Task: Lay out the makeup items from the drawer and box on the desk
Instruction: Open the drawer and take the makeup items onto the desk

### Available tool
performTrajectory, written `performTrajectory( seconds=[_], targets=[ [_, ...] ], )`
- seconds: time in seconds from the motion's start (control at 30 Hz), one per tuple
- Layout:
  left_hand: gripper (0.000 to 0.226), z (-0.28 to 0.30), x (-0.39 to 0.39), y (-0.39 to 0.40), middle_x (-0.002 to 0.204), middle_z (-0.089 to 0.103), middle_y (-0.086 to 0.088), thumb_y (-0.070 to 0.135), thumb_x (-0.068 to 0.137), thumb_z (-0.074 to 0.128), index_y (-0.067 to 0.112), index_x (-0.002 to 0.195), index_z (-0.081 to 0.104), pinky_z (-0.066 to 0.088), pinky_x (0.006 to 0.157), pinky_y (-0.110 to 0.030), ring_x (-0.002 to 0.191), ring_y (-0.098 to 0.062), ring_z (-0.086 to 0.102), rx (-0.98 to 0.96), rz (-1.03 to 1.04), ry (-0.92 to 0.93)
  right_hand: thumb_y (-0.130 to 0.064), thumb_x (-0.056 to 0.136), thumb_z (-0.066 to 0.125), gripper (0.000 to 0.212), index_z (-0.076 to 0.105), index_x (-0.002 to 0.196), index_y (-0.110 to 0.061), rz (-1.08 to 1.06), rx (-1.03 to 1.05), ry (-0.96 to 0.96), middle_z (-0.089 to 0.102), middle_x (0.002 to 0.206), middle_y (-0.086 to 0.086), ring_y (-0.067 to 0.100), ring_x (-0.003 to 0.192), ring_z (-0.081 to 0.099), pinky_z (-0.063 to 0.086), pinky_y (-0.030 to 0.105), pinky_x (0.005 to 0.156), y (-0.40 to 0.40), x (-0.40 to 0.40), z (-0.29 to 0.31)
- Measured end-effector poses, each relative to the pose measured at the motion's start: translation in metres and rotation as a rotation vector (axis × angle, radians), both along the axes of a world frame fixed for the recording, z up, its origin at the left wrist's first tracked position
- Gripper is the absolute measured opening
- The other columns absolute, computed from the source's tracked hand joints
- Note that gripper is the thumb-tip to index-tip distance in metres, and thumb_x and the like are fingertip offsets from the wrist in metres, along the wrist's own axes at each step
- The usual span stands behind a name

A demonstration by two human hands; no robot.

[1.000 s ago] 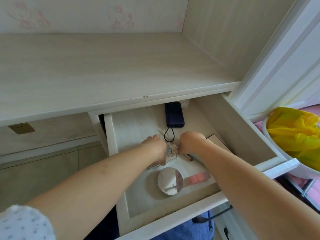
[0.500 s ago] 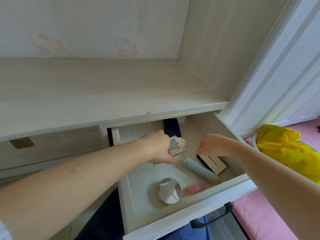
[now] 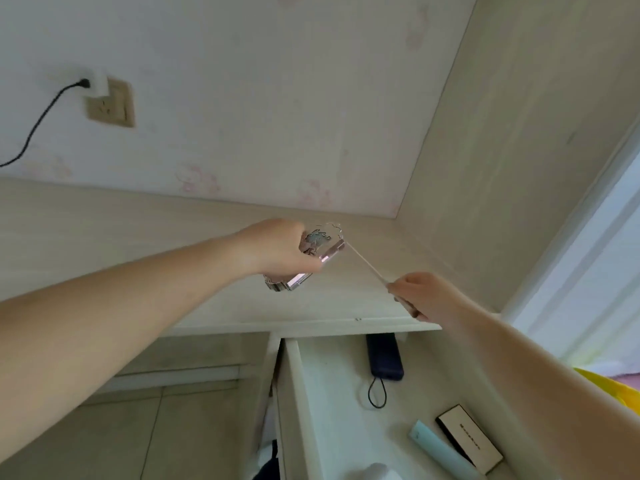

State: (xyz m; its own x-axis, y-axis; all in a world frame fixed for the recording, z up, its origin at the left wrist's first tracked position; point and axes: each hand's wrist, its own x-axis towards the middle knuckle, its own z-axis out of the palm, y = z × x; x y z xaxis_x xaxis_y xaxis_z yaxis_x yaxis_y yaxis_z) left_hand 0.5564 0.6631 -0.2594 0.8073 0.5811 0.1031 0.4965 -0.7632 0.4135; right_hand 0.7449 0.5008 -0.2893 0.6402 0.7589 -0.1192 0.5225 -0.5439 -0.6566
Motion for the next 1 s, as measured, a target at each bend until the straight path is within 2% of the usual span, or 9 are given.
performTrajectory(
  seconds=[0.13, 0.23, 0.33, 0.4, 0.5, 0.67, 0.8, 0.9, 1.0],
  targets=[
    [0.041, -0.007, -0.034, 0.061, 0.092, 0.065, -0.007, 0.042, 0.075, 0.061, 0.011, 0.101, 0.053, 0.040, 0.062, -0.029, 0.075, -0.024, 0.057, 0.050, 0.153, 0.043, -0.026, 0.084, 0.054, 0.025, 0.049, 0.063, -0.013, 0.051, 0.059, -0.010, 0.044, 0.057, 0.004, 0.020, 0.062, 0.039, 0.031, 0.029, 0.062, 0.078, -0.034, 0.000],
    [0.048, -0.015, -0.062, 0.099, 0.093, 0.064, -0.005, 0.042, 0.077, 0.060, 0.012, 0.113, 0.048, 0.041, 0.061, -0.028, 0.080, -0.024, 0.060, 0.074, 0.251, 0.091, -0.027, 0.082, 0.055, 0.036, 0.041, 0.050, -0.016, 0.095, 0.080, -0.029, 0.041, 0.053, 0.004, 0.020, 0.058, 0.037, 0.029, 0.030, 0.062, 0.134, -0.057, -0.008],
    [0.027, -0.023, -0.091, 0.139, 0.073, 0.059, -0.003, 0.039, 0.076, 0.056, 0.014, 0.087, 0.052, 0.033, 0.051, -0.024, 0.061, -0.022, 0.050, 0.112, 0.331, 0.138, -0.026, 0.082, 0.055, 0.038, 0.039, 0.049, -0.017, 0.122, 0.072, -0.026, 0.043, 0.049, 0.001, 0.020, 0.051, 0.036, 0.029, 0.029, 0.059, 0.191, -0.083, -0.015],
    [0.028, -0.028, -0.108, 0.161, 0.059, 0.053, 0.000, 0.045, 0.068, 0.050, 0.017, 0.069, 0.046, 0.029, 0.048, -0.022, 0.053, -0.021, 0.047, 0.108, 0.360, 0.183, -0.025, 0.083, 0.053, 0.037, 0.044, 0.048, -0.015, 0.148, 0.028, -0.045, 0.047, 0.050, 0.002, 0.018, 0.046, 0.038, 0.033, 0.027, 0.057, 0.221, -0.097, -0.022],
    [0.035, -0.037, -0.129, 0.198, 0.054, 0.052, 0.001, 0.051, 0.058, 0.039, 0.018, 0.059, 0.046, 0.029, 0.047, -0.021, 0.052, -0.021, 0.050, 0.123, 0.431, 0.225, -0.027, 0.084, 0.053, 0.035, 0.054, 0.051, -0.015, 0.185, -0.026, -0.084, 0.056, 0.054, 0.002, 0.017, 0.047, 0.044, 0.038, 0.026, 0.057, 0.261, -0.112, -0.032],
    [0.042, -0.051, -0.147, 0.247, 0.059, 0.055, 0.001, 0.054, 0.078, 0.039, 0.018, 0.059, 0.051, 0.030, 0.048, -0.022, 0.059, -0.019, 0.057, 0.241, 0.553, 0.194, -0.031, 0.084, 0.053, 0.026, 0.062, 0.065, -0.016, 0.283, -0.119, -0.164, 0.064, 0.063, 0.000, 0.018, 0.064, 0.056, 0.042, 0.026, 0.061, 0.323, -0.129, -0.040],
    [0.039, -0.060, -0.157, 0.272, 0.054, 0.058, 0.003, 0.050, 0.083, 0.042, 0.019, 0.063, 0.055, 0.032, 0.050, -0.022, 0.058, -0.016, 0.057, 0.200, 0.629, 0.202, -0.034, 0.085, 0.051, 0.031, 0.068, 0.088, -0.008, 0.355, -0.188, -0.192, 0.072, 0.081, 0.007, 0.021, 0.076, 0.060, 0.046, 0.027, 0.068, 0.360, -0.149, -0.049],
    [0.030, -0.069, -0.161, 0.287, 0.064, 0.053, 0.003, 0.043, 0.083, 0.045, 0.015, 0.075, 0.054, 0.035, 0.057, -0.024, 0.072, -0.022, 0.055, 0.203, 0.636, 0.262, -0.034, 0.084, 0.050, 0.033, 0.069, 0.088, -0.008, 0.374, -0.201, -0.201, 0.073, 0.081, 0.006, 0.020, 0.071, 0.060, 0.045, 0.026, 0.062, 0.380, -0.156, -0.058],
    [0.027, -0.079, -0.160, 0.301, 0.065, 0.045, 0.004, 0.041, 0.083, 0.045, 0.016, 0.078, 0.051, 0.035, 0.060, -0.025, 0.075, -0.023, 0.052, 0.245, 0.651, 0.287, -0.035, 0.082, 0.050, 0.030, 0.067, 0.080, -0.010, 0.363, -0.213, -0.243, 0.069, 0.075, 0.002, 0.020, 0.069, 0.060, 0.043, 0.025, 0.057, 0.397, -0.159, -0.065]
  ],
)
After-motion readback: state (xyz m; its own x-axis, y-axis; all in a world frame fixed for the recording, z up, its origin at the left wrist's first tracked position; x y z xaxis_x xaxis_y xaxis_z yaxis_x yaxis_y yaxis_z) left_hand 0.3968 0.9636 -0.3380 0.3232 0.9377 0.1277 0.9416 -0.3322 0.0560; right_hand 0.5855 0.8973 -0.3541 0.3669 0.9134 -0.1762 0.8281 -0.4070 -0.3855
